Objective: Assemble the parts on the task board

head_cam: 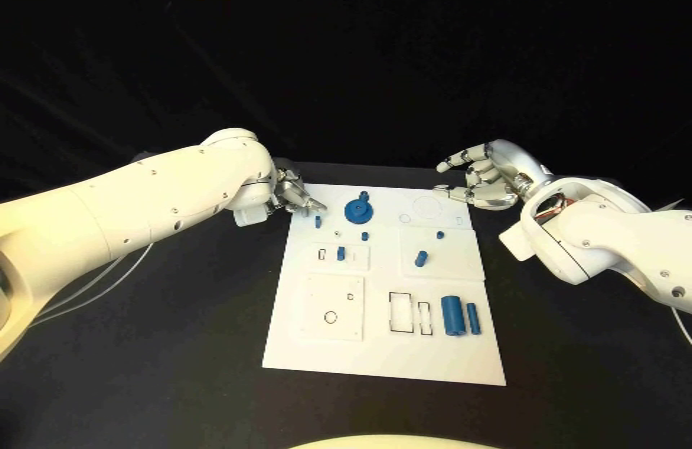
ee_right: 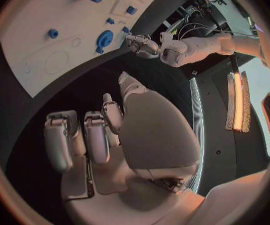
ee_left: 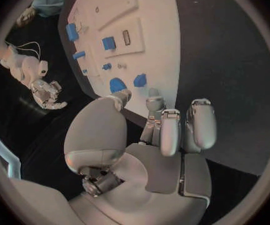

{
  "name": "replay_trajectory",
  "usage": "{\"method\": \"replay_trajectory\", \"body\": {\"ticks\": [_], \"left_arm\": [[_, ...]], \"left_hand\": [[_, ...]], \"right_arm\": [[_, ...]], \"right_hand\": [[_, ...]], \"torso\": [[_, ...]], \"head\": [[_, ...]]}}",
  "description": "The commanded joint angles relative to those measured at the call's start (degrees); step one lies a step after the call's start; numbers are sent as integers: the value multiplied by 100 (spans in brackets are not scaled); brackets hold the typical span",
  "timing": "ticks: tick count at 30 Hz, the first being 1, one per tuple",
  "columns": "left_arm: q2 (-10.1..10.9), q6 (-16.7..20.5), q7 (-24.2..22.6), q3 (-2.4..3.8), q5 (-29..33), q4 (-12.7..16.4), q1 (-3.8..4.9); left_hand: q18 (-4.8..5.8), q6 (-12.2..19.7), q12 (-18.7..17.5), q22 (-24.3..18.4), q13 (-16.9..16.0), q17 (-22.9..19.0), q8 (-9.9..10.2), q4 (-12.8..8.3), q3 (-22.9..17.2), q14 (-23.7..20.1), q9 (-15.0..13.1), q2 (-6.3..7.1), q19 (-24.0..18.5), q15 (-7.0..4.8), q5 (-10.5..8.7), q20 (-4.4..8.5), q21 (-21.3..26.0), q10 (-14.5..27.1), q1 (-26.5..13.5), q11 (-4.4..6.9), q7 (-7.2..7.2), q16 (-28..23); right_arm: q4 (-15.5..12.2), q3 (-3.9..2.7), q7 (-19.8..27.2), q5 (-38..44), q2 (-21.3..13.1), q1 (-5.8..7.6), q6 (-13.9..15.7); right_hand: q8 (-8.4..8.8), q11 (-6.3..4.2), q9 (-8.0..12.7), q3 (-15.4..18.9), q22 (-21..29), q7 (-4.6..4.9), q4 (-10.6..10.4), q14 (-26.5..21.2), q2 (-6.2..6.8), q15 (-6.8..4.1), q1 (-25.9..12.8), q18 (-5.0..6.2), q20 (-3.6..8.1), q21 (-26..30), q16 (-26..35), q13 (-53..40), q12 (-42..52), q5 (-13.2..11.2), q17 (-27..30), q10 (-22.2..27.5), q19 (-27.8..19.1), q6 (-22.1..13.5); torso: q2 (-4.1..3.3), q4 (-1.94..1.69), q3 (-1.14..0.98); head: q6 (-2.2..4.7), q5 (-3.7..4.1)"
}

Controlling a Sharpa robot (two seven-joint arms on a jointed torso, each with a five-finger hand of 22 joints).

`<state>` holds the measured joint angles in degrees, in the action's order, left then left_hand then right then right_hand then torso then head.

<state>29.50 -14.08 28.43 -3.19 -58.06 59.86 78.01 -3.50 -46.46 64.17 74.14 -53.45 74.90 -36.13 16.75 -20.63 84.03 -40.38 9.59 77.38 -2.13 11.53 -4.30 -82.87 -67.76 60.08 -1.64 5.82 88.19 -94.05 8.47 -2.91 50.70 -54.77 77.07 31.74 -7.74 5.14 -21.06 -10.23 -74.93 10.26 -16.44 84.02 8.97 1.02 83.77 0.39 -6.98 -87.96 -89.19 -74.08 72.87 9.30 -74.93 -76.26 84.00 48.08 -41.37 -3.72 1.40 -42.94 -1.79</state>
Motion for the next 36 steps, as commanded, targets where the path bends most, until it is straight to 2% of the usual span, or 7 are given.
{"method": "replay_trajectory", "body": {"ticks": [1, 12, 19, 27, 36], "left_arm": [[-31, -132, -122, -7, 122, -8, -13], [-64, -197, -135, -36, 158, -30, -67], [-65, -172, -139, -39, 197, -25, -74], [-59, -113, -178, -39, 245, -13, -76], [-56, -121, -244, -39, 366, -5, -76]], "left_hand": [[-14, 5, 4, 16, -17, 1212, 25, 2, 42, 490, 12, -52, 17, 52, 11, -28, 10, 17, 38, -17, 14, 8], [-16, -56, 25, 19, -34, 1218, 30, -11, 48, 491, 38, -98, 15, 52, 15, -40, 10, 16, 118, -11, 5, 13], [-14, -143, 58, 38, -63, 1229, 15, -14, 36, 495, 58, -200, 26, 41, 24, -45, 3, 3, 250, 5, -16, 20], [-11, -228, 104, 64, -107, 1241, -69, -30, 4, 500, 20, -298, 40, 4, 34, -30, -7, -29, 512, 51, -69, 28], [-7, -195, 117, 90, -118, 1260, -213, -86, -200, 508, -94, -437, 48, -54, 29, 12, -12, -44, 1103, 114, -136, 38]], "right_arm": [[-7, -1, 87, 31, 7, -4, -38], [-7, -1, 87, 31, 10, -4, -42], [0, -1, 88, 31, 18, -4, -46], [9, -1, 87, 31, 25, -4, -51], [13, -1, 86, 31, 28, -4, -56]], "right_hand": [[-35, -3, 5, -26, -1370, -14, 3, 537, -3, -24, -48, 14, 30, 0, 24, 8, 4, 3, -1282, -10, 494, 26], [-35, -3, 5, -26, -1370, -14, 3, 537, -3, -24, -48, 14, 30, 0, 24, 8, 4, 3, -1282, -10, 494, 26], [-39, -4, 8, -36, -1376, -15, 8, 537, -8, -25, -51, 12, 30, -7, 24, 2, 13, 9, -1283, -17, 498, 27], [-41, -4, 8, -40, -1374, -16, 9, 537, -10, -25, -52, 13, 31, -5, 24, -3, 19, 12, -1283, -22, 497, 30], [-41, -4, 8, -40, -1374, -16, 9, 537, -10, -25, -52, 13, 31, -5, 24, -3, 19, 12, -1283, -22, 497, 30]], "torso": [[2, 3, -7], [4, -2, -7], [7, 0, -9], [9, -4, -10], [11, -3, -10]], "head": [[-5, 5], [-39, 22], [-60, 21], [-87, 41], [-95, 38]]}}
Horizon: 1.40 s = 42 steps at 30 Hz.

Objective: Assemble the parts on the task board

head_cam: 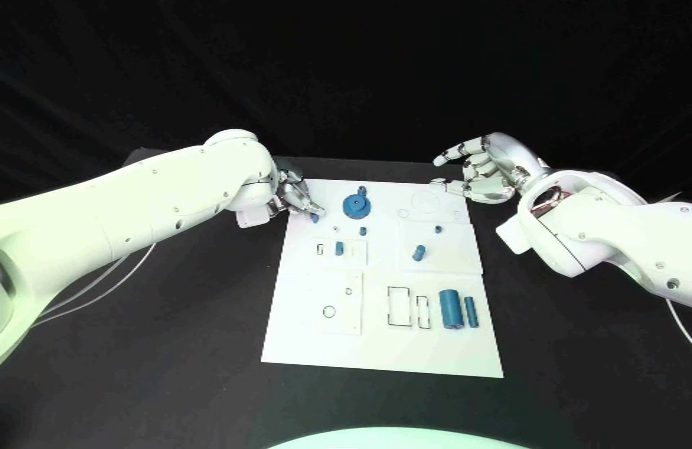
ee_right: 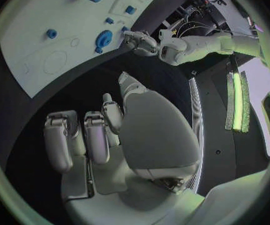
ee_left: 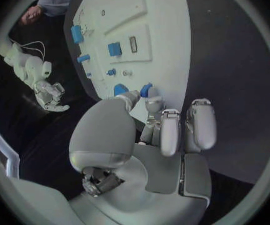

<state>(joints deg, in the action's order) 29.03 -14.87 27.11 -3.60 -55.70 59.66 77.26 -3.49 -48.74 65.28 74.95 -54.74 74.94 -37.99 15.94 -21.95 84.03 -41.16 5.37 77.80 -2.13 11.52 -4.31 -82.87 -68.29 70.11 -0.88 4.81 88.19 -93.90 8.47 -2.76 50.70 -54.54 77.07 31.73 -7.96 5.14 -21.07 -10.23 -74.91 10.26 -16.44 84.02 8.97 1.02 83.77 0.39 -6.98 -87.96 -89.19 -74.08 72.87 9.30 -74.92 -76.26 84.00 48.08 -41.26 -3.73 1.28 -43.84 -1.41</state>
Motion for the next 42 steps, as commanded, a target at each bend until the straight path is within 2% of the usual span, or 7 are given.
{"method": "replay_trajectory", "body": {"ticks": [1, 13, 19, 26, 34, 38, 42], "left_arm": [[-10, -52, -120, 1, 140, 16, -1], [7, -61, -152, 1, 241, 1, -1], [70, 26, -169, 7, 406, 72, -1], [305, 252, -193, 32, 782, 414, 0], [716, 587, -107, 38, 1163, 1036, 2], [849, 702, -14, 34, 1219, 1283, 3], [941, 785, 44, 23, 1095, 1477, 1]], "left_hand": [[-6, 48, 1, 16, 16, 1255, -37, -17, -110, 508, -26, -22, 10, -56, 28, 18, -14, 12, 179, 41, -38, 38], [-8, 189, -61, 18, 83, 1285, -39, -193, -659, 517, -70, -121, -10, -45, 24, 20, -3, 50, 723, 26, -14, 55], [-8, 219, -47, 35, 61, 1271, -111, -437, -1312, 511, -148, -14, -9, -26, 26, 8, -8, -5, 749, 6, 15, 47], [-5, 194, -5, 70, 13, 1277, -207, -753, -1986, 515, -236, 180, 10, -33, 32, 16, -23, -92, 464, 13, 17, 50], [20, 55, 151, 197, -185, 1296, -297, -1205, -2708, 528, -299, 396, 113, -81, 89, 61, -91, -323, -14, 61, -25, 61], [35, -8, 195, 263, -237, 1259, -337, -1346, -2918, 519, -323, 446, 170, -111, 132, 86, -125, -415, -243, 93, -56, 39], [35, -13, 196, 265, -239, 1256, -343, -1372, -2954, 518, -327, 449, 171, -115, 134, 91, -126, -424, -281, 97, -61, 38]], "right_arm": [[-2, -1, 71, 31, 5, -4, -56], [4, -1, 71, 31, 4, -4, -60], [11, -1, 72, 31, 6, -4, -63], [24, -1, 74, 29, 3, -4, -63], [33, 1, 69, 25, -17, -5, -63], [34, 2, 67, 23, -21, -5, -63], [36, 4, 68, 22, -20, -7, -65]], "right_hand": [[-19, -5, 8, -40, -1376, -16, 9, 537, -10, -25, -52, 13, 31, -5, 24, -3, 19, 12, -1284, -22, 497, 30], [-24, -6, 9, -46, -1382, -17, 10, 535, -13, -26, -55, 10, 31, -14, 27, -7, 25, 17, -1277, -26, 502, 36], [-26, -6, 9, -49, -1381, -18, 12, 536, -13, -26, -55, 11, 32, -11, 26, -10, 29, 21, -1280, -30, 500, 38], [-26, -6, 9, -49, -1381, -18, 12, 536, -13, -26, -55, 11, 32, -11, 26, -10, 29, 21, -1280, -30, 500, 38], [-26, -6, 9, -49, -1381, -18, 12, 536, -13, -26, -55, 11, 32, -11, 26, -10, 29, 21, -1280, -30, 500, 38], [-26, -6, 9, -49, -1381, -18, 12, 536, -13, -26, -55, 11, 32, -11, 26, -10, 29, 21, -1280, -30, 500, 38], [-31, -8, 10, -57, -1376, -19, 15, 535, -12, -28, -57, 13, 33, -4, 28, -9, 30, 37, -1276, -32, 497, 43]], "torso": [[-1, -1, 1], [2, -1, 1], [10, -4, 3], [20, -9, 5], [18, -10, 5], [12, -14, 6], [16, -18, 10]], "head": [[-5, -1], [-15, -3], [-12, -12], [-7, -26], [2, -38], [-3, -58], [-15, -63]]}}
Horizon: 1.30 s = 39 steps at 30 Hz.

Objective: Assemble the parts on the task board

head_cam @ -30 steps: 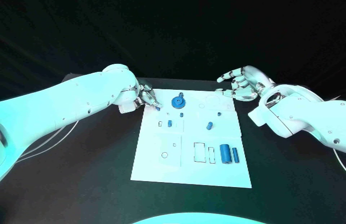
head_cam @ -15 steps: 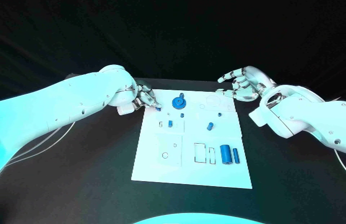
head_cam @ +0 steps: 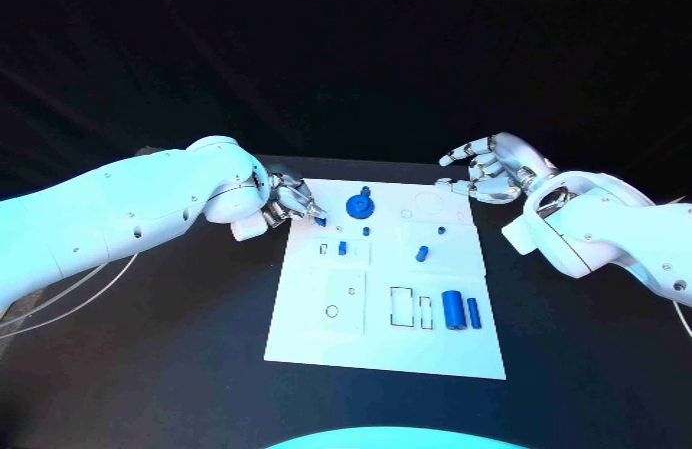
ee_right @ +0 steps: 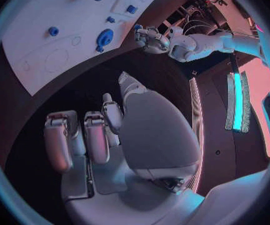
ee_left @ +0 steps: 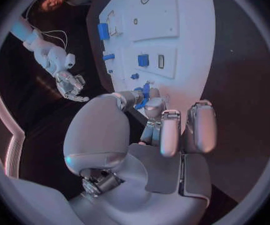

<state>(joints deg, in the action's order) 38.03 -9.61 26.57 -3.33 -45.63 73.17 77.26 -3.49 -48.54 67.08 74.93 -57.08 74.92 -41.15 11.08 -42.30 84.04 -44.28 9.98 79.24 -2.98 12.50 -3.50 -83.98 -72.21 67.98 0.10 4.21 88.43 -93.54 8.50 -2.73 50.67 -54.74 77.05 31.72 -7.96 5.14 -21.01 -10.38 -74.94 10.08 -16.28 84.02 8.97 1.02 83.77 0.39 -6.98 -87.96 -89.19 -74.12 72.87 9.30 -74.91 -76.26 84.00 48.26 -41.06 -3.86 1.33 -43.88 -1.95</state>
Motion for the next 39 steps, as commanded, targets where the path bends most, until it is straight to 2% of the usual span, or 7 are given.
{"method": "replay_trajectory", "body": {"ticks": [1, 8, 18, 26, 39], "left_arm": [[57, 273, 108, -7, 62, 159, -1], [186, 440, 159, -63, -307, 474, -53], [284, 516, 170, -135, -1055, 811, -169], [286, 597, 171, -170, -1292, 930, -249], [263, 613, 177, -200, -1598, 968, -273]], "left_hand": [[35, -34, 16, 268, -5, 1258, -27, -886, -919, 517, -16, -12, 27, -31, 37, 9, -15, -31, -67, -1, -1, 14], [45, -67, 55, 312, -54, 1262, -58, -982, -1035, 519, -34, -3, 65, -48, 62, 26, -38, -92, -180, 17, -18, 16], [53, -98, 98, 349, -104, 1283, -83, -1047, -1101, 527, -46, 25, 96, -61, 74, 38, -56, -150, -259, 33, -35, 29], [56, -114, 118, 359, -127, 1284, -94, -1076, -1130, 528, -50, 43, 105, -68, 82, 45, -62, -178, -291, 41, -43, 29], [57, -118, 125, 363, -136, 1284, -96, -1082, -1137, 528, -51, 49, 108, -70, 81, 46, -64, -188, -302, 43, -46, 29]], "right_arm": [[0, 2, 64, 24, 0, -6, -64], [-1, 5, 69, 21, -1, -8, -63], [-6, 7, 78, 15, -5, -12, -60], [-8, 7, 92, 10, -3, -14, -58], [-11, 8, 112, 4, -5, -15, -54]], "right_hand": [[-32, -8, 5, -41, -1373, -2, -1, 535, -12, -28, -57, 13, 33, -4, 28, -5, 30, 37, -1277, -31, 497, 26], [-32, -8, 5, -41, -1373, -2, -1, 535, -12, -28, -57, 13, 33, -4, 28, -5, 30, 37, -1277, -31, 497, 26], [-34, -9, 6, -45, -1374, -3, 1, 535, -10, -28, -58, 12, 33, -6, 28, -6, 33, 45, -1277, -34, 498, 27], [-34, -9, 6, -45, -1374, -3, 1, 535, -10, -28, -58, 12, 33, -6, 28, -6, 33, 45, -1277, -34, 498, 27], [-38, -10, 8, -55, -1374, -4, 1, 533, -11, -30, -62, 12, 34, -5, 32, -1, 30, 62, -1269, -31, 498, 30]], "torso": [[-3, -7, 6], [-9, -3, 0], [-16, 2, 2], [-21, 7, 4], [-18, 6, -1]], "head": [[-13, -9], [-24, -28], [-42, -48], [-53, -42], [-85, -47]]}}
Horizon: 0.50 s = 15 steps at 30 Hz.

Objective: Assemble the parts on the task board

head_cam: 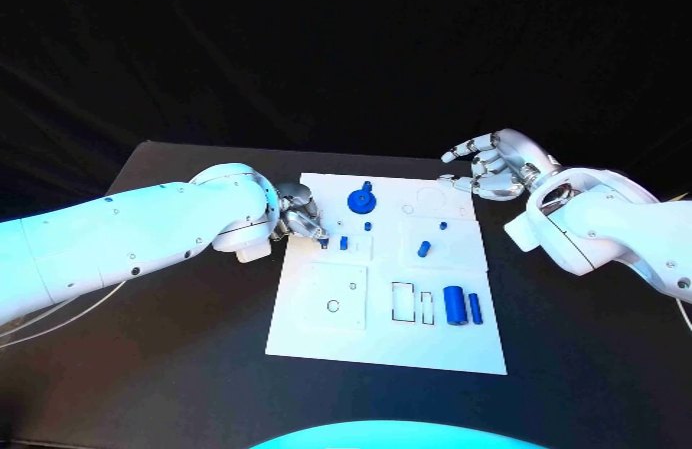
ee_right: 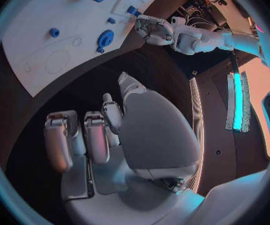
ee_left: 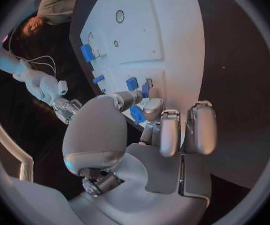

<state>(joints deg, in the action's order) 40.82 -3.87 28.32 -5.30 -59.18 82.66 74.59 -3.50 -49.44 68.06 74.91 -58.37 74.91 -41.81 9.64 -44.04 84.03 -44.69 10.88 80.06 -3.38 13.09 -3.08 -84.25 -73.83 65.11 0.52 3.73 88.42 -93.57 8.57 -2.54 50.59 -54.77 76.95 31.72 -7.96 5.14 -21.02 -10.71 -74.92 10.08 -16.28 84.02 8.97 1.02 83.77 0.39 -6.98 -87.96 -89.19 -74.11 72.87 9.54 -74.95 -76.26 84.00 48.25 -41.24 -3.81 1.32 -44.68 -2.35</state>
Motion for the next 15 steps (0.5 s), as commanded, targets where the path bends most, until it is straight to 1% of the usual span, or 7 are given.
{"method": "replay_trajectory", "body": {"ticks": [1, 6, 15], "left_arm": [[-18, 36, 3, -7, -256, 19, -9], [-15, -30, 11, -20, -297, 28, -20], [-3, -75, 19, -35, -393, 52, -30]], "left_hand": [[57, -29, 30, 363, -11, 1285, -32, -941, -966, 529, -10, -40, 25, -31, 22, 5, -36, -30, -19, 2, 1, 30], [57, -31, 33, 362, -14, 1285, -33, -944, -969, 529, -11, -38, 24, -31, 21, 6, -36, -33, -22, 3, 0, 30], [57, -31, 33, 362, -14, 1285, -33, -944, -969, 529, -11, -38, 24, -31, 21, 6, -36, -33, -22, 3, 0, 30]], "right_arm": [[-7, 0, 94, 12, -1, -5, -55], [-7, 0, 99, 11, -6, -5, -63], [-8, 0, 105, 11, -11, -5, -66]], "right_hand": [[-38, -10, 9, -22, -1377, -4, 1, 533, -11, -30, -63, 13, 34, -5, 32, -2, 30, 39, -1264, -31, 498, 30], [-39, -10, 9, -24, -1377, -4, 0, 533, -12, -30, -64, 13, 35, -6, 33, -2, 30, 41, -1264, -31, 498, 31], [-41, -10, 10, -28, -1377, -5, -1, 533, -14, -30, -68, 12, 35, -6, 33, -2, 30, 46, -1263, -32, 498, 32]], "torso": [[1, 0, -1], [4, 0, 0], [6, -2, -1]], "head": [[-5, -7], [-21, -2], [-23, -4]]}}
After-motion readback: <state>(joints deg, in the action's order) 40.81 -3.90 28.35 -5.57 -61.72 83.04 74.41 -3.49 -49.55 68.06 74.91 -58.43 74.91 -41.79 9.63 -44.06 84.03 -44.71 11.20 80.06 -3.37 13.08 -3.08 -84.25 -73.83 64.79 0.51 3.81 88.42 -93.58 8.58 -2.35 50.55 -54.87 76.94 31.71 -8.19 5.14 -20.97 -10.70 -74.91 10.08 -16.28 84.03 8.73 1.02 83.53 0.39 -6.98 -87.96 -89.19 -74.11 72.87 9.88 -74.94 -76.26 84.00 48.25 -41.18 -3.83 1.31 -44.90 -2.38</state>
